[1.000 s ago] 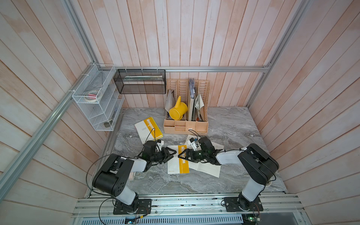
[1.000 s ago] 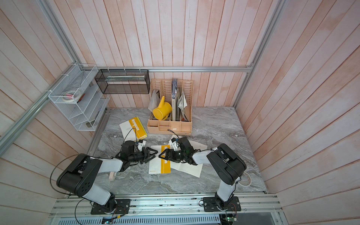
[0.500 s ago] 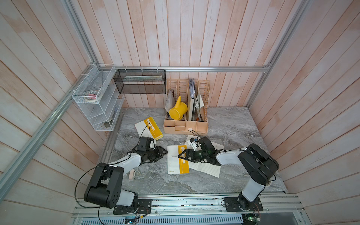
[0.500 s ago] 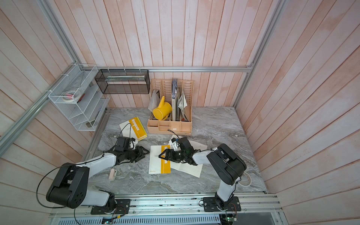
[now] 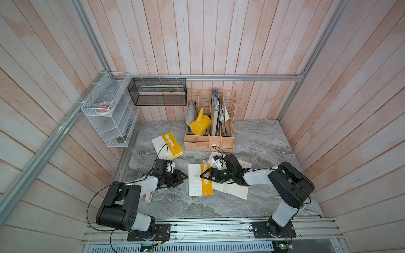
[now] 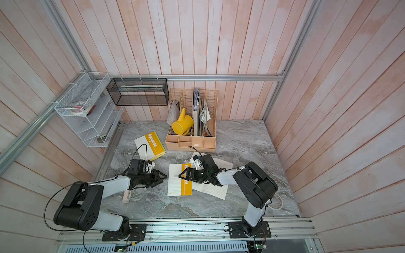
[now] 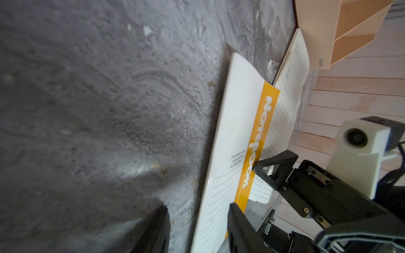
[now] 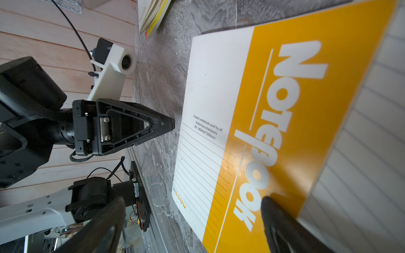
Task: Close the notebook
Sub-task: Pick up the notebook from the center of the board.
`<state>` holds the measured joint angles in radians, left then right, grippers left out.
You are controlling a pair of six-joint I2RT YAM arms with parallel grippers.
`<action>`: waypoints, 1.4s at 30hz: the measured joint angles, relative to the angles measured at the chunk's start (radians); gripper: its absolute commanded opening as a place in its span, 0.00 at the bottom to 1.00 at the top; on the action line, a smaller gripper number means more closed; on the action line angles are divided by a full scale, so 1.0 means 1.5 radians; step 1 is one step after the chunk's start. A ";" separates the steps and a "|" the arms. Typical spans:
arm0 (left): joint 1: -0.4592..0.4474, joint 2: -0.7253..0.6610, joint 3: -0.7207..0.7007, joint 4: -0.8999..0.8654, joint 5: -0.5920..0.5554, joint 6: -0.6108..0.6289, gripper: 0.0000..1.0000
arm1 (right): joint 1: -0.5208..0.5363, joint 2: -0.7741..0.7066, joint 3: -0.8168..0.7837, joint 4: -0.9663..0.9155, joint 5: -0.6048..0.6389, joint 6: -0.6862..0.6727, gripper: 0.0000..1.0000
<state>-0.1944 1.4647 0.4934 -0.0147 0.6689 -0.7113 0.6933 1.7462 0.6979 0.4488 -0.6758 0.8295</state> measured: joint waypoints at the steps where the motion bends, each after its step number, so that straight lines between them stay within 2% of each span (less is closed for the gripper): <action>1: 0.000 0.003 0.000 0.005 0.003 0.000 0.46 | 0.000 0.000 0.000 0.000 0.000 0.000 0.98; 27: 0.002 0.135 -0.008 0.224 0.149 -0.023 0.45 | 0.000 0.000 0.000 0.000 -0.003 0.000 0.98; 33: 0.003 0.150 -0.032 0.279 0.176 -0.049 0.36 | 0.000 0.000 0.000 0.000 -0.003 0.000 0.98; 38: 0.003 0.152 -0.039 0.282 0.178 -0.064 0.27 | 0.000 0.000 0.000 0.000 -0.005 0.000 0.98; 42: 0.003 0.152 -0.040 0.282 0.178 -0.070 0.16 | 0.000 0.000 -0.001 0.000 -0.005 0.000 0.98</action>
<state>-0.1898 1.6924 0.4335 0.4080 0.9363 -0.8162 0.6933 1.7466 0.6960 0.4492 -0.6827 0.8291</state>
